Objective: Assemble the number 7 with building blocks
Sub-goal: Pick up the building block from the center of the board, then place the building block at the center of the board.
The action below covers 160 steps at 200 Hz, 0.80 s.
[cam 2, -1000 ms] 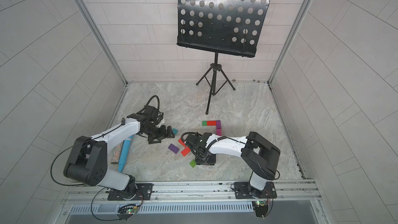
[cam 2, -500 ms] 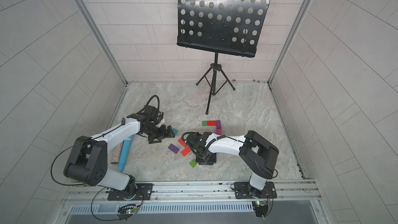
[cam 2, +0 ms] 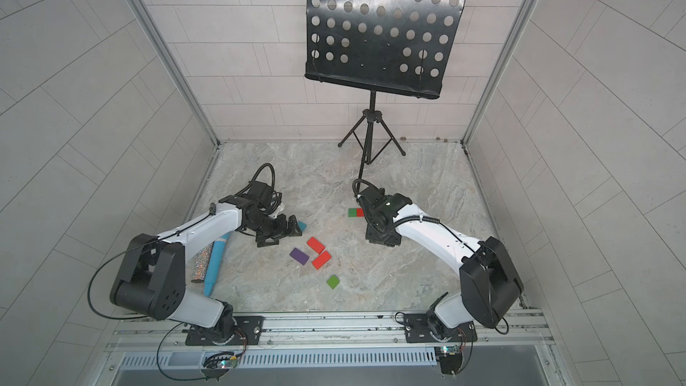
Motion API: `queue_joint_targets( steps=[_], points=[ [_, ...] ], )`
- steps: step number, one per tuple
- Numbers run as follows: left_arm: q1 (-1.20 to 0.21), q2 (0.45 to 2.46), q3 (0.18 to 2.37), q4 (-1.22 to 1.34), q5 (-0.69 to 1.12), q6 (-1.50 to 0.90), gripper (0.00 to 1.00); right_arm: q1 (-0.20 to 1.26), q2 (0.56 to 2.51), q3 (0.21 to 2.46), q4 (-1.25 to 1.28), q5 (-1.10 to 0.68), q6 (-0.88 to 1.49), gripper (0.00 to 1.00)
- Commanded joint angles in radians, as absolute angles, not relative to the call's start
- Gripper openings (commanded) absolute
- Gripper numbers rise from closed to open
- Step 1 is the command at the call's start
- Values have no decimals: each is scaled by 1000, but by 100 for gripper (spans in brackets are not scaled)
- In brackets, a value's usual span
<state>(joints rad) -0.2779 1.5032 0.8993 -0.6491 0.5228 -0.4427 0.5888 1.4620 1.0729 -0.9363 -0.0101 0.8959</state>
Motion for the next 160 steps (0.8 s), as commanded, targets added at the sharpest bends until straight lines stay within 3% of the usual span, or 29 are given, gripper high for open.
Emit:
queue_joint_targets(
  steps=[1, 160],
  points=[
    [-279, 1514, 923, -640, 529, -446, 100, 565, 1494, 1072, -976, 23, 792, 29],
    [-278, 1538, 911, -626, 538, -449, 100, 569, 1744, 1077, -836, -50, 752, 30]
  ],
)
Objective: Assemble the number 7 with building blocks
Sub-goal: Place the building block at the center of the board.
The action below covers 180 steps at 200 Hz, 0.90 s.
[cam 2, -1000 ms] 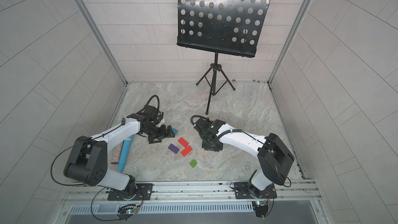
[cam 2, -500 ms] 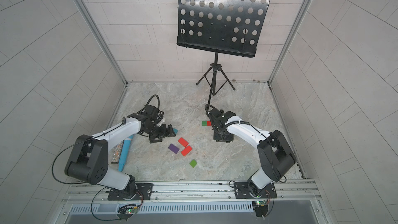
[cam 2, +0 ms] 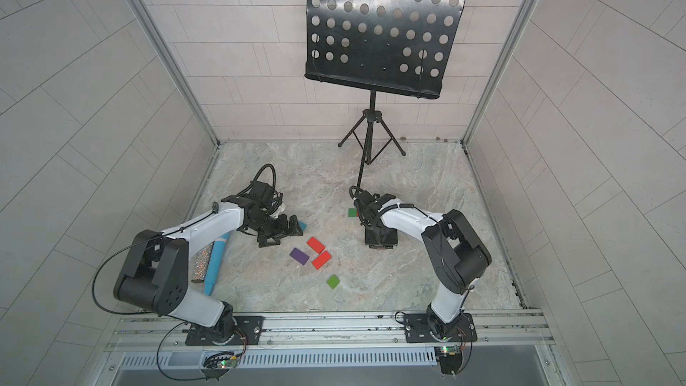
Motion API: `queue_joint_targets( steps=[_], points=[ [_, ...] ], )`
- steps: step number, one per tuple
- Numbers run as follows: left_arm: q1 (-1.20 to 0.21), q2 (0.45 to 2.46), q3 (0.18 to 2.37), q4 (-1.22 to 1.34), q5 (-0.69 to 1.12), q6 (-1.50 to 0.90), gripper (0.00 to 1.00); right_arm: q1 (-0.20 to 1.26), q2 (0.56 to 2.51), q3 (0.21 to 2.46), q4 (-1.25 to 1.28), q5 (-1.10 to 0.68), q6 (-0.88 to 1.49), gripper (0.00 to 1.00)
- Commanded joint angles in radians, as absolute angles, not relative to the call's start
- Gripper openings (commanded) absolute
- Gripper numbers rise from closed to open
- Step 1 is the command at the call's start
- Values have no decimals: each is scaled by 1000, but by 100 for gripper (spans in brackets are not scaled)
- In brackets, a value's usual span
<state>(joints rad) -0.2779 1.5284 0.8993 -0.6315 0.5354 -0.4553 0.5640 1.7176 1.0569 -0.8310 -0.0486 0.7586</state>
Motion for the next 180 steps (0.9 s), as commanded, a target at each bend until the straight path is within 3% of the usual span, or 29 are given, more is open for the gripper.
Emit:
queue_joint_targets(
  steps=[1, 124, 180],
  points=[
    [-278, 1539, 910, -625, 538, -449, 100, 569, 1745, 1077, -835, -50, 752, 30],
    [-279, 1548, 915, -626, 543, -446, 100, 569, 1802, 1099, -807, -59, 759, 33],
    [-278, 1543, 912, -629, 545, -445, 100, 569, 1801, 1095, -819, -62, 762, 42]
  ],
)
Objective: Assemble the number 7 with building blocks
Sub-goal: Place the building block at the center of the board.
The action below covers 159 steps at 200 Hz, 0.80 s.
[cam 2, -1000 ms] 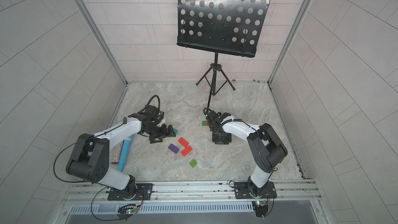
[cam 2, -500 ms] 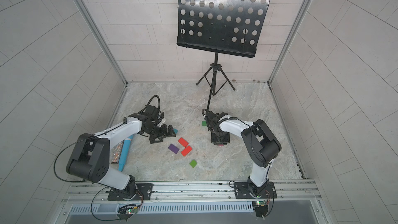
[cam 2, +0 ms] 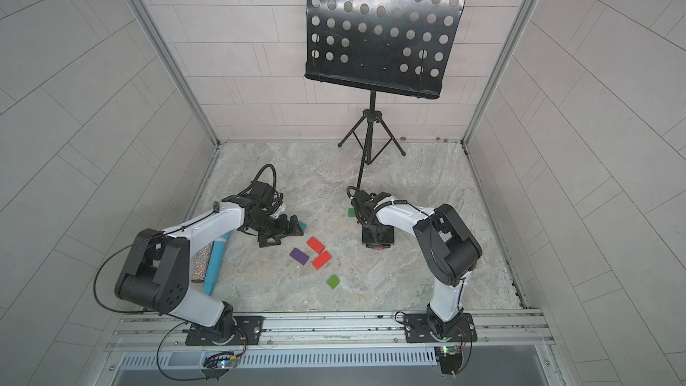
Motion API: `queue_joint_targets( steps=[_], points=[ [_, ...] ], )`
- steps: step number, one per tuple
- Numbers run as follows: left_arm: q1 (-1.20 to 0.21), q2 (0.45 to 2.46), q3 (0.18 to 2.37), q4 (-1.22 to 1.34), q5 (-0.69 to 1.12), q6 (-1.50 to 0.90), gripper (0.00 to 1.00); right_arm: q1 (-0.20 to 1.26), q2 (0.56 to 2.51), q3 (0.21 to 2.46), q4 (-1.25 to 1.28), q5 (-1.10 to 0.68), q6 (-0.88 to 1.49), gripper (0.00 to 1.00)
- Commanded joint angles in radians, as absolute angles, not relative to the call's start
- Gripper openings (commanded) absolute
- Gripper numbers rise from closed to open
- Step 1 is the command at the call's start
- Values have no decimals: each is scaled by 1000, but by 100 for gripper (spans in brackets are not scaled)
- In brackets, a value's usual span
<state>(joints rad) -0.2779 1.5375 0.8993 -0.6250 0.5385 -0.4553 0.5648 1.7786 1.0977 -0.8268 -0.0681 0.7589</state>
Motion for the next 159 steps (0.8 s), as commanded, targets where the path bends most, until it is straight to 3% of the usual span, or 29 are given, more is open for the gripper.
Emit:
queue_joint_targets(
  steps=[1, 59, 159],
  points=[
    [-278, 1542, 912, -629, 545, -445, 100, 569, 1800, 1094, -819, -62, 763, 43],
    [-278, 1538, 911, -630, 548, -440, 100, 579, 1750, 1103, -855, -39, 780, 46],
    [-278, 1536, 911, -633, 553, -436, 100, 595, 1742, 1107, -872, -15, 793, 43]
  ],
)
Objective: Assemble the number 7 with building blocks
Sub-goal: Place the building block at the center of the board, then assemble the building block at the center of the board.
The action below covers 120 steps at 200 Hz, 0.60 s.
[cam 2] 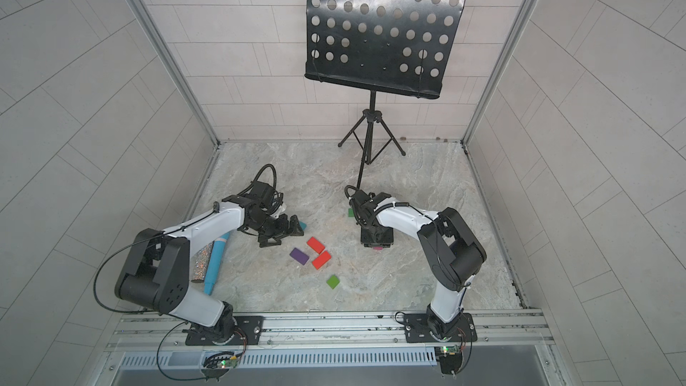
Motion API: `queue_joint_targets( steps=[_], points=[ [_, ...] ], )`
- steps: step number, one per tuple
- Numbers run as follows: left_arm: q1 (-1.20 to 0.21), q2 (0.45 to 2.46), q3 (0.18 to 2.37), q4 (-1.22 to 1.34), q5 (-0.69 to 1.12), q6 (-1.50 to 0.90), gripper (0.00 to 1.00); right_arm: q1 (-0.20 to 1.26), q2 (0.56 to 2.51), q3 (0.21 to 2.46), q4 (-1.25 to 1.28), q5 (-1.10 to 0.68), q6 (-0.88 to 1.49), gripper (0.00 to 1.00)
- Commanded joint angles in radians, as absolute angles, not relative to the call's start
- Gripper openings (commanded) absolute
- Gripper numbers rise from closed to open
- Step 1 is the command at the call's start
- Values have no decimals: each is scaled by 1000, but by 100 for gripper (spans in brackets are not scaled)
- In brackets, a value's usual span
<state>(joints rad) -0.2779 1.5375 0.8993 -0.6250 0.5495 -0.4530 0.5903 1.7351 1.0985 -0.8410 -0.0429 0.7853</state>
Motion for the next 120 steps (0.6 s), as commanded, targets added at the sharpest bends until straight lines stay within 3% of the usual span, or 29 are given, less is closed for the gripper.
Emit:
queue_joint_targets(
  steps=[1, 120],
  points=[
    [-278, 1536, 913, -633, 552, -436, 100, 594, 1743, 1107, -872, -15, 793, 43],
    [-278, 1536, 908, -635, 549, -431, 100, 592, 1778, 1120, -869, -5, 782, 37]
  ],
)
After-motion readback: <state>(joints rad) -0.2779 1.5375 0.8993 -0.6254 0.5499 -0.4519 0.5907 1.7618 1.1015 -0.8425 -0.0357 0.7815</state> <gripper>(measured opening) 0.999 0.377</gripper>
